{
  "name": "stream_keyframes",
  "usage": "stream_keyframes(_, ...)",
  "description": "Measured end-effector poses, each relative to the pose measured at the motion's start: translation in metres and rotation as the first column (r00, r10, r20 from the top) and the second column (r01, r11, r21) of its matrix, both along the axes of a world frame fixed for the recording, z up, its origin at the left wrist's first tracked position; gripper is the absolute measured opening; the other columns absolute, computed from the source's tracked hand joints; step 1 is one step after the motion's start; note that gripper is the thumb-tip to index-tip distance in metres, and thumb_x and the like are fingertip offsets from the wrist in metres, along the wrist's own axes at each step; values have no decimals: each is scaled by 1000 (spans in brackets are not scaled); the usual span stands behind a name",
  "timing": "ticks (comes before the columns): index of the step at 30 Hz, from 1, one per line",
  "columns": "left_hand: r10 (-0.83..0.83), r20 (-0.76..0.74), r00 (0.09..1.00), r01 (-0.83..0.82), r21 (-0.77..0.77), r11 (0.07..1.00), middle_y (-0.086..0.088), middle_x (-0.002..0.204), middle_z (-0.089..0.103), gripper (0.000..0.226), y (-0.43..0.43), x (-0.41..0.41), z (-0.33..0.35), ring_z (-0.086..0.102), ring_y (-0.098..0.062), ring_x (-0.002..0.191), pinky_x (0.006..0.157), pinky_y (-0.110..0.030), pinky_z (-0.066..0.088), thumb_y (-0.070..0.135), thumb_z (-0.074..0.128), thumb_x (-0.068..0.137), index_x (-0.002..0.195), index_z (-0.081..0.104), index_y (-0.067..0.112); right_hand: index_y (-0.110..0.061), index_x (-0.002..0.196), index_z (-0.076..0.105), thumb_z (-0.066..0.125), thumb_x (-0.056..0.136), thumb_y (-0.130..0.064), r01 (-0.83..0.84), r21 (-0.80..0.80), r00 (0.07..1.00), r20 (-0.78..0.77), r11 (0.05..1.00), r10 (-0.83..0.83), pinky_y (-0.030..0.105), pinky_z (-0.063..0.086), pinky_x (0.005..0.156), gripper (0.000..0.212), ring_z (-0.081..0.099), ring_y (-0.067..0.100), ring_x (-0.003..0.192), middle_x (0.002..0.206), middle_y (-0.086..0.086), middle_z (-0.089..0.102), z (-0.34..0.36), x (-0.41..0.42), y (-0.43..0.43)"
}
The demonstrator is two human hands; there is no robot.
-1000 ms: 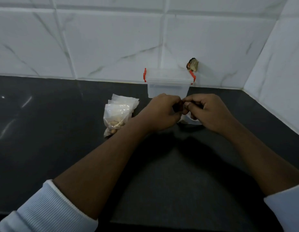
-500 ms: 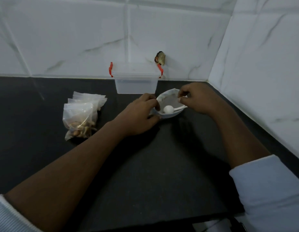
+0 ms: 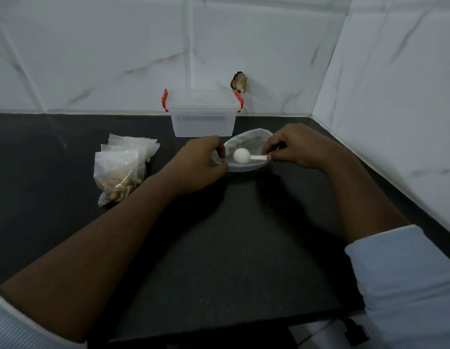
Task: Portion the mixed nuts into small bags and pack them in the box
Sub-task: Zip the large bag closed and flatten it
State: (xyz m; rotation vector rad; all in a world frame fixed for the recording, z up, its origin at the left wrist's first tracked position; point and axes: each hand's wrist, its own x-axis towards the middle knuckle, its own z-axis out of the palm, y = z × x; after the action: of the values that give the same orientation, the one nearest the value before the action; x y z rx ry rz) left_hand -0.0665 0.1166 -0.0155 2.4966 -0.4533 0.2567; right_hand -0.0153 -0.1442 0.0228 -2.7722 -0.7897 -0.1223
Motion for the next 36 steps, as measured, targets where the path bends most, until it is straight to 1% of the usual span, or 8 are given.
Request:
stream_keyframes(3, 13, -9, 1000, -13, 7, 1000, 9, 112, 56, 26, 2, 0, 1, 54, -2, 83, 67, -14, 41, 28, 76, 89, 109, 60, 26, -24, 111, 81, 76, 89, -18, -25, -114, 999, -27, 993, 22, 16, 40, 71, 23, 60, 0, 82, 94, -15, 69, -1, -3, 5)
stream_keyframes(7, 7, -10, 1000, -7, -6, 1000, 3, 125, 61, 31, 4, -2, 3, 58, -9, 96, 76, -18, 44, 24, 75, 89, 115, 58, 25, -22, 108, 81, 72, 89, -18, -18, 67, 997, 74, 998, 13, 27, 50, 71, 21, 66, 12, 82, 94, -5, 74, 3, -7, 13)
stream_keyframes(11, 29, -31, 999, -30, -7, 1000, 1, 131, 58, 36, 5, -2, 6, 57, -13, 110, 86, -25, 49, 22, 75, 88, 119, 57, 24, -21, 108, 81, 72, 90, -19, -31, -62, 998, 61, 998, 34, 17, 44, 69, 20, 65, 9, 83, 99, -4, 75, 0, -10, 20)
stream_keyframes(16, 66, -19, 998, -66, 7, 998, 2, 129, 57, 35, 9, 0, 5, 54, -12, 110, 86, -25, 44, 22, 73, 88, 119, 55, 26, -19, 101, 82, 71, 88, -16, -12, -52, 999, 43, 999, 14, 29, 53, 72, 17, 66, 12, 79, 93, 0, 75, 5, -14, 24)
stream_keyframes(20, 106, -1, 994, -106, -9, 994, 3, 128, 55, 44, 9, 1, 1, 54, -11, 106, 85, -26, 44, 23, 71, 89, 128, 51, 24, -21, 97, 81, 69, 90, -17, 46, 302, 983, 158, 952, -97, 28, 50, 67, 15, 64, 11, 73, 82, -4, 73, 22, -23, 15)
stream_keyframes(22, 120, 8, 993, -120, -25, 992, 2, 129, 56, 45, 10, 2, 0, 55, -12, 104, 87, -29, 48, 24, 69, 90, 130, 49, 24, -18, 98, 81, 66, 91, -17, 111, 349, 958, 213, 930, -194, 29, 49, 66, 16, 64, 14, 73, 82, 0, 72, 26, -8, 15)
stream_keyframes(27, 164, 54, 985, -161, -60, 985, 6, 116, 54, 30, 7, 8, -4, 59, -13, 97, 86, -35, 55, 32, 59, 97, 124, 51, 23, -8, 93, 78, 66, 94, -14, 297, 223, 920, 192, 929, -340, 26, 43, 58, 14, 61, 17, 69, 85, 9, 73, -3, 59, 36)
stream_keyframes(36, 152, 138, 979, -158, 33, 987, 5, 103, 55, 11, 5, 19, -13, 55, -10, 83, 74, -36, 55, 31, 60, 92, 99, 55, 24, -5, 101, 76, 80, 88, -24, 358, 135, 924, 90, 924, -371, 36, 55, 80, 24, 70, 29, 92, 98, 15, 74, -31, 125, 68)
